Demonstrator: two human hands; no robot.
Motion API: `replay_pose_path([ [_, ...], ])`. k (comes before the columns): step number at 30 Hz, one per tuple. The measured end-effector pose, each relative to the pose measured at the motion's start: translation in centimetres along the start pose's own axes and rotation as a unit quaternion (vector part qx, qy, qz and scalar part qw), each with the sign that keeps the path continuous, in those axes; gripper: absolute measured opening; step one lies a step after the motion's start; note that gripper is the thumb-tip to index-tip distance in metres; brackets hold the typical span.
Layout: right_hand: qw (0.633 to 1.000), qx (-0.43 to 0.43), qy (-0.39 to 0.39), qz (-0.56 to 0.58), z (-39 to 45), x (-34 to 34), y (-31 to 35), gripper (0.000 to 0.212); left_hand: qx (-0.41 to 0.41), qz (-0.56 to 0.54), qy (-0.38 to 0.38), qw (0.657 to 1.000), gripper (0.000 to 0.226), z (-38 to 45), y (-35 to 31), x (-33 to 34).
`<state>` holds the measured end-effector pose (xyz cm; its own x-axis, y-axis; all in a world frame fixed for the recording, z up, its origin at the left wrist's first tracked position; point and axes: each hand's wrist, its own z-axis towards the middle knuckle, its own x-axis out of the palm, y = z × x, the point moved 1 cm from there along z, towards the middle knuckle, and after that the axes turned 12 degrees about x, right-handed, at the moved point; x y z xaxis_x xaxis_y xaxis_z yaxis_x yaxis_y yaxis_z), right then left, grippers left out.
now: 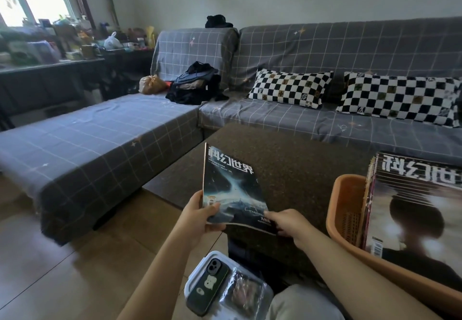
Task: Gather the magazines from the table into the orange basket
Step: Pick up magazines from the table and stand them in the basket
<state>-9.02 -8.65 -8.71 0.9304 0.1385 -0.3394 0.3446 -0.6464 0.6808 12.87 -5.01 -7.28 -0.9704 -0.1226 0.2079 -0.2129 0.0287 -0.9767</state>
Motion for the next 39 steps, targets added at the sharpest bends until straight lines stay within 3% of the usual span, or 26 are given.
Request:
replay_pose_path([
  [3, 0.990, 0.025, 0.079, 0.112, -1.7, -1.1, -0.5, 0.048, 0.048, -0.005, 0.049, 0.998, 0.034, -1.8, -1.2, 0.7],
  [5, 0.972, 0.012, 0.138, 0.189, -3.2, -1.9, -0.5, 0.031, 0.066, -0.016, 0.080, 0.994, 0.039, -2.9, -2.4, 1.3],
  [7, 0.962, -0.025, 0.149, 0.229, -4.5, -3.0, -0.6, 0.017, 0.089, 0.005, 0.106, 0.990, 0.043, -3.7, -3.6, 1.9],
  [11, 0.955, -0.110, 0.098, 0.256, -7.1, -6.0, -1.3, 0.018, 0.117, 0.034, 0.155, 0.980, 0.053, -4.5, -5.8, 3.4],
  [18, 0.941, -0.222, -0.025, 0.252, -10.8, -12.1, -3.6, 0.016, 0.124, -0.025, 0.220, 0.967, 0.048, -5.4, -5.5, 8.8],
  [24, 0.923, -0.253, -0.104, 0.271, -12.2, -18.1, -7.5, 0.031, 0.152, 0.032, 0.236, 0.959, 0.040, -5.8, -3.7, 16.2],
  [28, 0.918, -0.247, -0.136, 0.279, -12.4, -21.7, -10.7, 0.048, 0.128, 0.046, 0.253, 0.958, 0.039, -6.2, -2.0, 21.1],
  [32, 0.917, -0.227, -0.204, 0.256, -12.2, -25.2, -13.6, 0.038, 0.129, 0.102, 0.282, 0.945, 0.045, -6.1, 0.0, 25.7],
  [39, 0.944, -0.136, -0.243, 0.175, -10.8, -27.9, -15.8, 0.053, 0.148, 0.324, 0.279, 0.892, 0.043, -5.2, 3.6, 29.5],
])
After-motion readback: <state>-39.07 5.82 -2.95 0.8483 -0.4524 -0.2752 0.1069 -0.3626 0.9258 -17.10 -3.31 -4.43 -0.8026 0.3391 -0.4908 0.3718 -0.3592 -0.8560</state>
